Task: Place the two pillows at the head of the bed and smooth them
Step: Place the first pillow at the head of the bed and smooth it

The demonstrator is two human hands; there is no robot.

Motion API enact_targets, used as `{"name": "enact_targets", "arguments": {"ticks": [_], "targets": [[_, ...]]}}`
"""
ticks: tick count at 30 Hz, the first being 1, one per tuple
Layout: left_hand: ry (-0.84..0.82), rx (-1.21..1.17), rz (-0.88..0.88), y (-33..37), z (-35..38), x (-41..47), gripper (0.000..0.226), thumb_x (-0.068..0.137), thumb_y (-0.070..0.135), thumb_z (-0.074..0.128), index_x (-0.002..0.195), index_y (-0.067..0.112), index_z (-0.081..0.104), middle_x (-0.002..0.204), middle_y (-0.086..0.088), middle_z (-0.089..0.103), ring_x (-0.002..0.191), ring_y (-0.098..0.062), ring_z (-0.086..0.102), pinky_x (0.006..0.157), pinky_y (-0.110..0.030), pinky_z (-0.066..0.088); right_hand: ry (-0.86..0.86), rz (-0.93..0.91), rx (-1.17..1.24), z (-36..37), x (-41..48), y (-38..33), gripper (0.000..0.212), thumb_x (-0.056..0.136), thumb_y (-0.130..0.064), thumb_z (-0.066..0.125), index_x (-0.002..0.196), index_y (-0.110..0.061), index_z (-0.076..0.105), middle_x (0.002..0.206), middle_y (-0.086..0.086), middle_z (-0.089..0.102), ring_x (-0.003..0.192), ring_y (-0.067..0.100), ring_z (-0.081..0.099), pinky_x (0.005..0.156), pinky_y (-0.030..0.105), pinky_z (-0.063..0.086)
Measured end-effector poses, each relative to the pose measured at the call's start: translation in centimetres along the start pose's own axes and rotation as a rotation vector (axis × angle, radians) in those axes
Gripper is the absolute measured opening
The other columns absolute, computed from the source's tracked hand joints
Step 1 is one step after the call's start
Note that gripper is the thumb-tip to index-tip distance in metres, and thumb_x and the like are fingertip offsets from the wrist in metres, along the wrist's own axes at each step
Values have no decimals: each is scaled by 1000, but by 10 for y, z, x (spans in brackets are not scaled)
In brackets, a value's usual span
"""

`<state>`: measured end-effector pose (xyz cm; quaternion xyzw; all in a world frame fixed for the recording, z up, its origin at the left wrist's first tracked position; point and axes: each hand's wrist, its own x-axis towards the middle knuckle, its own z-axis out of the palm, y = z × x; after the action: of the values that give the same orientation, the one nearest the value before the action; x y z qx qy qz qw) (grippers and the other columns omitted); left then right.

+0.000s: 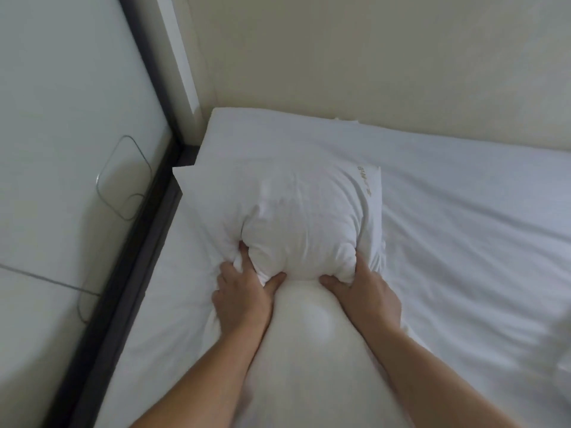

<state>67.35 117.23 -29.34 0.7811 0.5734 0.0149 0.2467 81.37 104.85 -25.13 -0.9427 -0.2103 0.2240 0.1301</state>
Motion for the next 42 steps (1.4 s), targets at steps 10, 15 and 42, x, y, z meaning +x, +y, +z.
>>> {"name": "enact_targets", "arguments": {"ticks": [10,15,42], "targets": [[177,-131,96,50,-128,38,71,83,69,44,137,24,35,126,-12,34,114,-35,43,93,-45,39,221,-27,242,-107,-2,-48,63,85,-68,49,137,-34,40,122,10,58,112,34,57,78,39,41],[-173,-16,49,46,-114,42,101,67,92,29,149,46,-6,161,-6,-14,146,-36,-6,111,-64,6,-15,179,146,-95,22,-41,99,71,-89,32,152,-40,3,146,16,25,133,42,33,102,54,34],[-236,-136,-149,17,-91,64,112,55,97,29,147,45,-10,151,-17,17,126,-43,41,103,-53,37,-25,272,307,-74,45,-29,102,71,-86,42,151,-31,14,146,22,30,135,42,33,110,51,28]]}}
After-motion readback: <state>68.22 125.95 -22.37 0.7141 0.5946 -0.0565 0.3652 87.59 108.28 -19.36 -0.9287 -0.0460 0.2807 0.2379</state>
